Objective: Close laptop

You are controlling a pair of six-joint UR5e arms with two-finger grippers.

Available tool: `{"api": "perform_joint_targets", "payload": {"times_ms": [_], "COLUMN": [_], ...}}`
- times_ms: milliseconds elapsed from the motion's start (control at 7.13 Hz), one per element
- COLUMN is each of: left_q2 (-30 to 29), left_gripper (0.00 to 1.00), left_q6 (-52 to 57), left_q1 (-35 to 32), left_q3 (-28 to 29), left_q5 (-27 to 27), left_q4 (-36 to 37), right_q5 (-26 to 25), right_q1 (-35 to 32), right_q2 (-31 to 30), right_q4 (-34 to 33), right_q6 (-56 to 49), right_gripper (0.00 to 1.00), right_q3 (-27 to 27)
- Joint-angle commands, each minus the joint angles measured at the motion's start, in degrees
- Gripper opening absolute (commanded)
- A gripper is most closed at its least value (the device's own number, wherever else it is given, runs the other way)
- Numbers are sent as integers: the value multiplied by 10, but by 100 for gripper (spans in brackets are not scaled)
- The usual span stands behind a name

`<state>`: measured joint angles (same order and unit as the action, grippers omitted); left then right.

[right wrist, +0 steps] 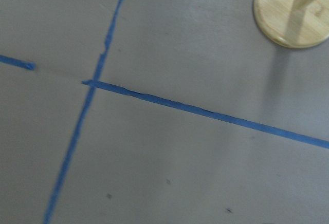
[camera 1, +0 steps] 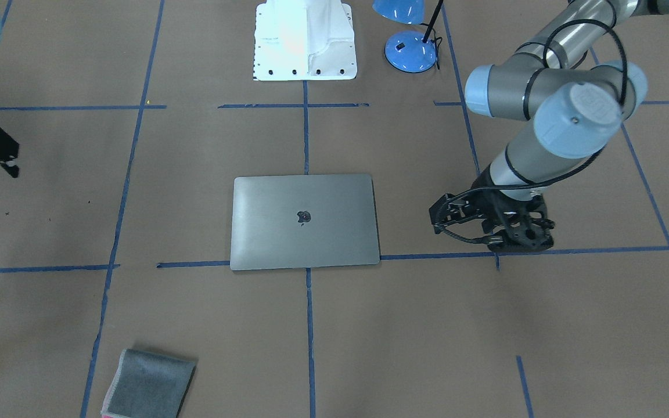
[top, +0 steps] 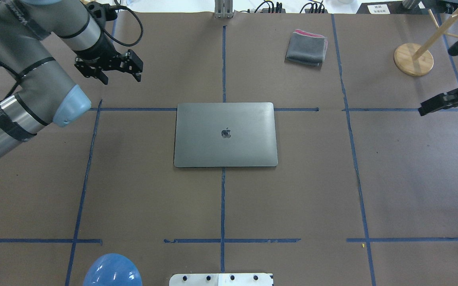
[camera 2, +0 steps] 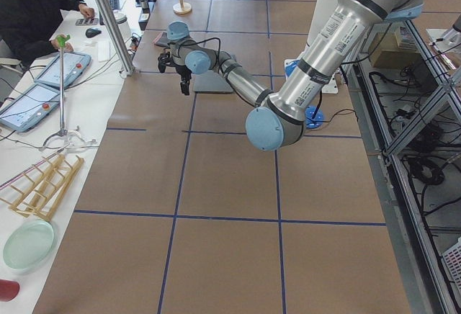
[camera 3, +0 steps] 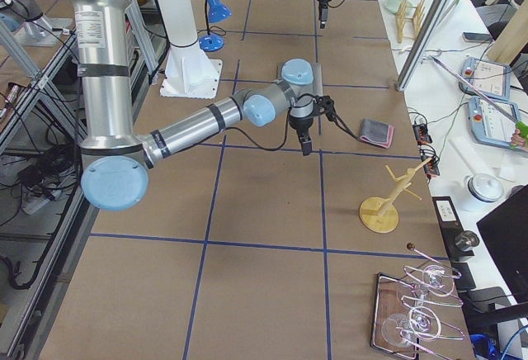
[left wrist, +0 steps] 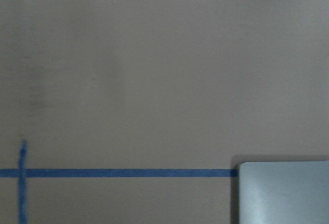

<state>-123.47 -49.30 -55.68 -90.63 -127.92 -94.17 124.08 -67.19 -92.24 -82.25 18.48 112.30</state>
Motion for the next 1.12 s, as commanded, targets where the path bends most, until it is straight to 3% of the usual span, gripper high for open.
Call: {"api": "perform_joint_targets", "payload": {"times_ms": [0, 140, 280, 701, 841, 981], "left_q2": [85, 129, 175, 287, 313, 327], "left_gripper": [100, 100, 100, 100, 100, 100], "left_q6": [111, 199, 282, 489, 531, 541], "left_q1": [-71, -124, -184, -316, -336, -347], "left_q3": [-60, -61, -52, 7, 45, 42], "left_q5": [-3, -25, -62, -62, -66, -66], "left_q4": [51, 52, 68, 68, 59, 58], "right_q5": [85, 145, 143, 130, 129, 120], "right_q1": [-146, -211, -219, -218, -218, -219], "right_q2": [-51, -47, -44, -52, -53, -54], "right_q4": [-3, -1, 0, -5, -7, -7], "right_q6": [-184, -235, -228, -209, -208, -207], "right_gripper": [100, 100, 100, 100, 100, 100], "right_q3": [-84, -142, -143, -137, -135, -138]}}
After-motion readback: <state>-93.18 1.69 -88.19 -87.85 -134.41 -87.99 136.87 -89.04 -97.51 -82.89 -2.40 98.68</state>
